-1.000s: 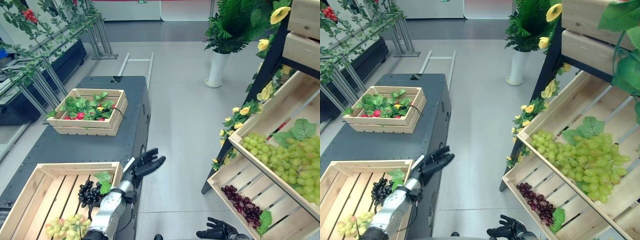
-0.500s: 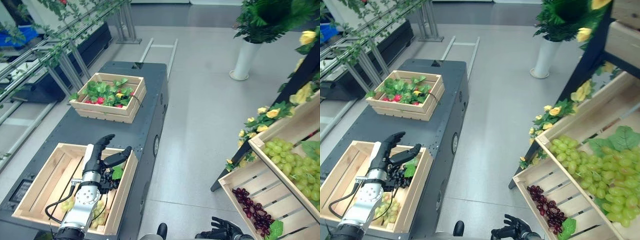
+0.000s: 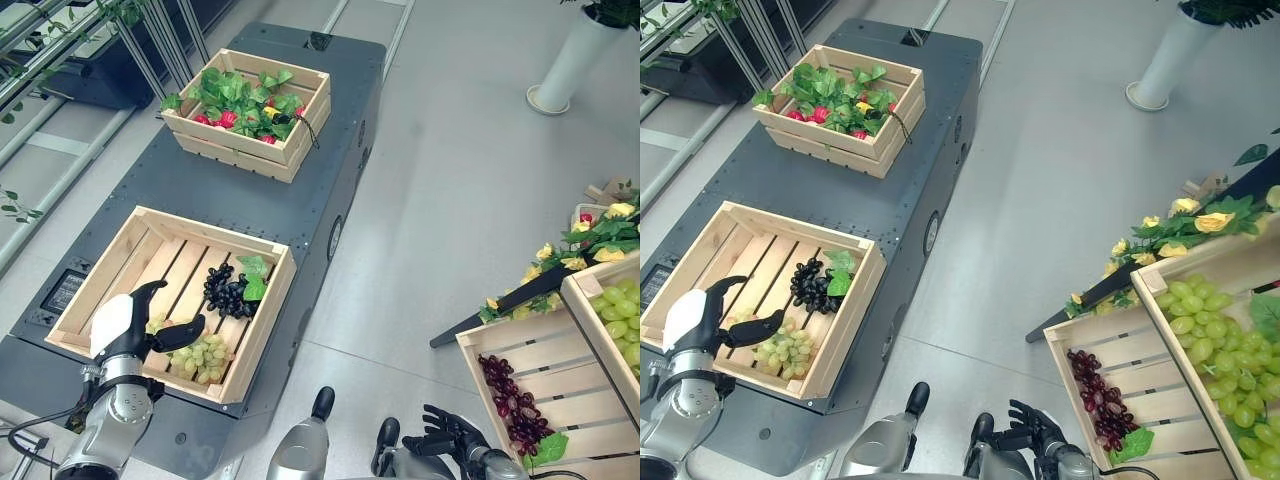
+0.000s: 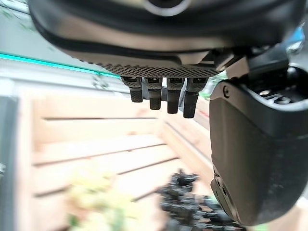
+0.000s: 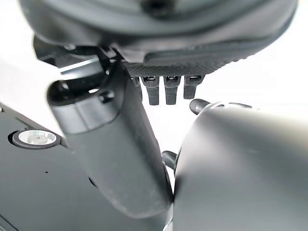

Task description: Pick up the fruits from the basket on one side to the basket on the other side

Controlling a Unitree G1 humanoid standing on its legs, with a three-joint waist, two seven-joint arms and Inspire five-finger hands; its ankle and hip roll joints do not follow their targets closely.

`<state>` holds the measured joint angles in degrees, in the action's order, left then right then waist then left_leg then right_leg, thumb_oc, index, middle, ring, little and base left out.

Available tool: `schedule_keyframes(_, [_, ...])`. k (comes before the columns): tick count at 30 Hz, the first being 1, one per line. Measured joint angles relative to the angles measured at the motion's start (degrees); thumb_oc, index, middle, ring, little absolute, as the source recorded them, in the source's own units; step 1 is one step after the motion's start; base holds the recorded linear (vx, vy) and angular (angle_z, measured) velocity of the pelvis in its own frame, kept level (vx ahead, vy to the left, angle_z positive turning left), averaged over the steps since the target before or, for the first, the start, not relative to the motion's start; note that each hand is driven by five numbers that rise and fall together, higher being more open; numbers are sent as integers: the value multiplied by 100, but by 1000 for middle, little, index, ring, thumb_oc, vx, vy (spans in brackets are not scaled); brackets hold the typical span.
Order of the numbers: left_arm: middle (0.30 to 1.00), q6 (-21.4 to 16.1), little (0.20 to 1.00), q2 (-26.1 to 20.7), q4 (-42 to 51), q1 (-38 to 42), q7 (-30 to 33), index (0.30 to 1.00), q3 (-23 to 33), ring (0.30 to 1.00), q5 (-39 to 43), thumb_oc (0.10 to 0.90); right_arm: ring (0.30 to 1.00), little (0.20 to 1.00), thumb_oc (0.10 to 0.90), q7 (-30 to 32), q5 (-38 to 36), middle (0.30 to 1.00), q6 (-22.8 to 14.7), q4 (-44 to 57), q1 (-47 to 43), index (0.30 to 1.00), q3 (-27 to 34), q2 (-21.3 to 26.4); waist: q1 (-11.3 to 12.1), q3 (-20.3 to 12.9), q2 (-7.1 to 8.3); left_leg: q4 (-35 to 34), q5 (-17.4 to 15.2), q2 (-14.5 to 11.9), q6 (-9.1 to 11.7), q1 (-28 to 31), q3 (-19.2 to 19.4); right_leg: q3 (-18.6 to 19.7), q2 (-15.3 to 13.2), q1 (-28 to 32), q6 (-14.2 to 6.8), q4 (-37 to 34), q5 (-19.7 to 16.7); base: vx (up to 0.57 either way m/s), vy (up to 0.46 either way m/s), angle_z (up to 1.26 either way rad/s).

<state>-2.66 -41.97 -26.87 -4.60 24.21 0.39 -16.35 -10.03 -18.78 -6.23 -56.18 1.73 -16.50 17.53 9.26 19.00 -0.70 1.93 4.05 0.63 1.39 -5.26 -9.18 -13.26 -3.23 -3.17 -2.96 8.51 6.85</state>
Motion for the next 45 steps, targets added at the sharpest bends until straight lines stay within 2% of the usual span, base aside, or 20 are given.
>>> schedule_keyframes(5, [900,185,900,-234,-147,198,305,900,-58,900,-366,800,900,900,800,5,-197,900,-62,221,-263,900,-30,83,-29,360,4,642,-130,124,0,-694,41,39,-170,-842,32,1007,310,-70,76,2])
schedule_keyframes(7, [900,249,900,-350,-330,390,488,900,-176,900,-377,800,900,900,800,78,-188,900,-155,425,-374,900,-38,149,-37,693,-24,995,-274,157,51,-833,97,114,-216,-1024,93,1404,456,-21,96,-13])
schedule_keyframes(11, [900,492,900,-370,-502,603,885,900,-311,900,-442,800,900,900,800,249,-190,900,-279,814,-359,900,-48,256,-90,874,-52,1754,-553,150,99,-1406,201,226,-201,-1550,163,1982,614,-42,71,-14])
schedule_keyframes(15, [900,638,900,-372,-702,897,1113,900,-517,900,-549,800,900,900,800,254,-190,900,-368,925,-443,900,-54,313,-190,981,-23,2158,-678,131,115,-1784,244,329,-176,-1919,203,2338,669,-20,59,-9])
schedule_keyframes(20, [900,786,900,-385,-715,1119,1344,900,-740,900,-676,800,900,900,800,253,-192,900,-383,1126,-500,900,-84,434,-233,1002,-2,2444,-723,108,109,-2172,334,467,-135,-2337,205,2581,665,-36,28,-12])
schedule_keyframes(26, [900,1076,900,-608,-988,1400,1384,900,-780,900,-778,800,900,900,800,255,-183,900,-377,1366,-690,900,-312,452,-344,1140,275,2669,-766,55,124,-2500,359,509,-78,-2628,221,2696,644,-2,4,-3])
schedule_keyframes(34, [900,1300,900,-719,-1069,1409,1417,900,-793,900,-882,800,900,900,800,266,-182,900,-373,1403,-725,900,-455,453,-341,1148,396,2757,-835,19,129,-2603,363,494,-22,-2669,213,2651,641,-9,-18,-1])
schedule_keyframes(41, [900,1299,900,-857,-1147,1395,1409,900,-789,900,-887,800,900,900,800,266,-181,900,-373,1427,-725,900,-481,437,-316,1149,484,2787,-854,-10,127,-2647,325,472,16,-2662,215,2592,638,-1,0,0])
schedule_keyframes(45, [900,1295,900,-967,-1113,1319,1379,900,-787,900,-1164,800,900,900,800,265,-168,900,-369,1421,-722,900,-496,435,-290,1150,515,2790,-859,-17,125,-2626,318,455,25,-2609,230,2552,614,5,7,2])
